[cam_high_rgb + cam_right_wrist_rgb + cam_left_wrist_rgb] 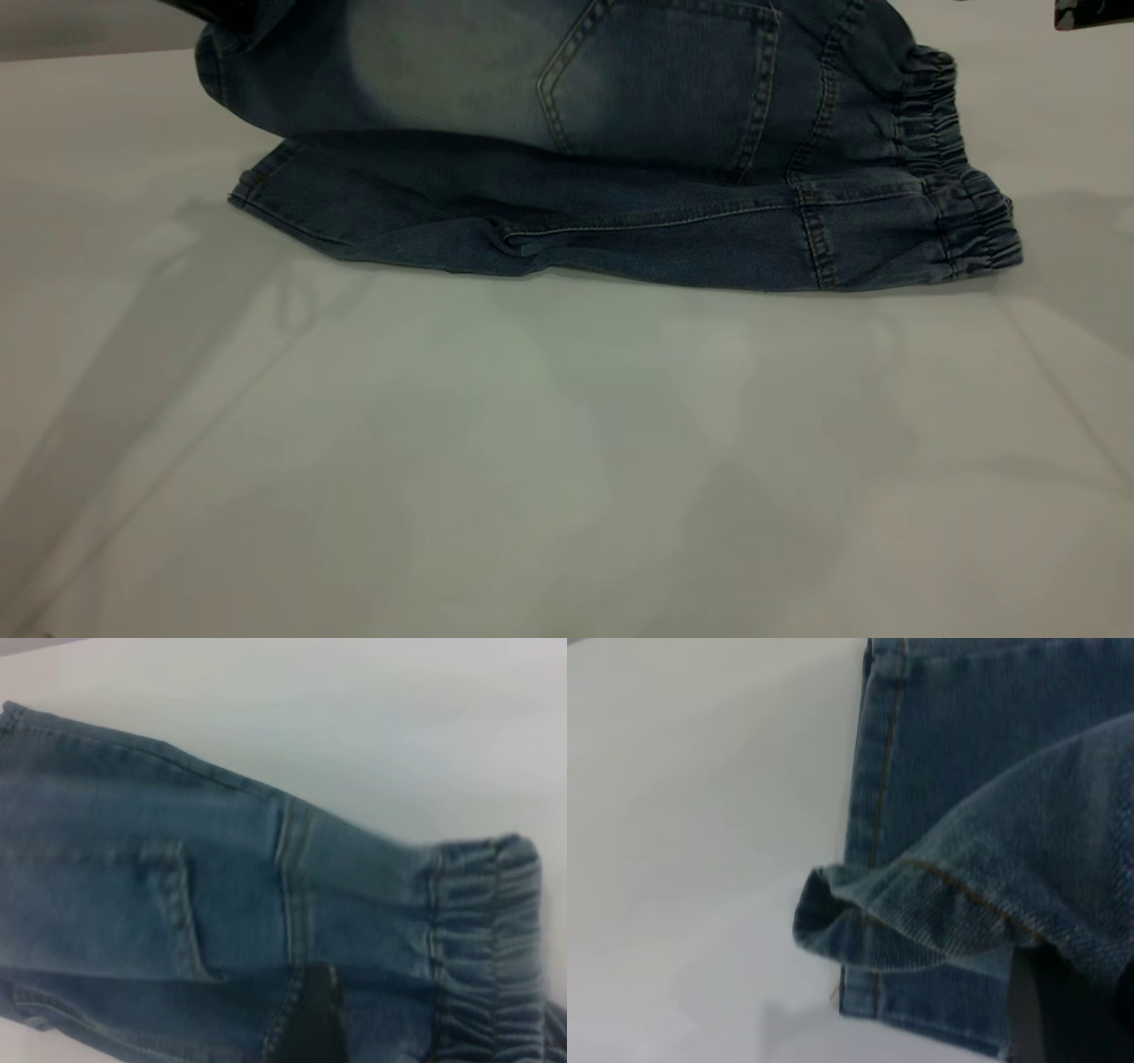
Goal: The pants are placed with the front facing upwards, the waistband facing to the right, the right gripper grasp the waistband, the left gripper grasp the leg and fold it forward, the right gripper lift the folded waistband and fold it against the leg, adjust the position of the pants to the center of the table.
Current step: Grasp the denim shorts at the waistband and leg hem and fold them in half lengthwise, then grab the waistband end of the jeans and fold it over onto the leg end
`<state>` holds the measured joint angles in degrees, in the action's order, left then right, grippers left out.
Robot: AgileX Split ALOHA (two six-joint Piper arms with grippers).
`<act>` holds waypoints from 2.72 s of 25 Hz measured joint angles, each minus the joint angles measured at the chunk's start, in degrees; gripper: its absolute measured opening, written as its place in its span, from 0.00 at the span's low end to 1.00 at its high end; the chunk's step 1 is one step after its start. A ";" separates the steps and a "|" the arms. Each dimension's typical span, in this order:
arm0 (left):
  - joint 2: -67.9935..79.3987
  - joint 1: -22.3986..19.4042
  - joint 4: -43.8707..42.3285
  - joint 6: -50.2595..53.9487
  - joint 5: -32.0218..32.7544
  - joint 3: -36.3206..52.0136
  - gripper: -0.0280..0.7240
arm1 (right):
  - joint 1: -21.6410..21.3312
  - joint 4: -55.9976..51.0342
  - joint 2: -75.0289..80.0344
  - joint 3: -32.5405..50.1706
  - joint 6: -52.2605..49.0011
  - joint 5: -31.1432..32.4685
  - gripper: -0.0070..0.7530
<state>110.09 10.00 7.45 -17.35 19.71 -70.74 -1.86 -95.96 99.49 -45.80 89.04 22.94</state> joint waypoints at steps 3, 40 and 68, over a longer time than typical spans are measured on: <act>2.10 0.00 0.00 0.00 0.24 -2.38 0.09 | 0.00 0.00 0.00 0.00 0.00 0.00 0.79; 5.94 0.00 4.20 4.69 3.45 -7.55 0.71 | 0.00 0.73 0.00 0.00 -2.57 -0.28 0.79; 5.94 0.00 4.60 3.84 7.44 -13.40 0.71 | -2.08 22.80 8.09 -0.96 -34.35 7.21 0.79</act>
<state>116.03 10.00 12.05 -13.52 27.15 -84.14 -3.94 -73.17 107.59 -46.75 54.69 30.15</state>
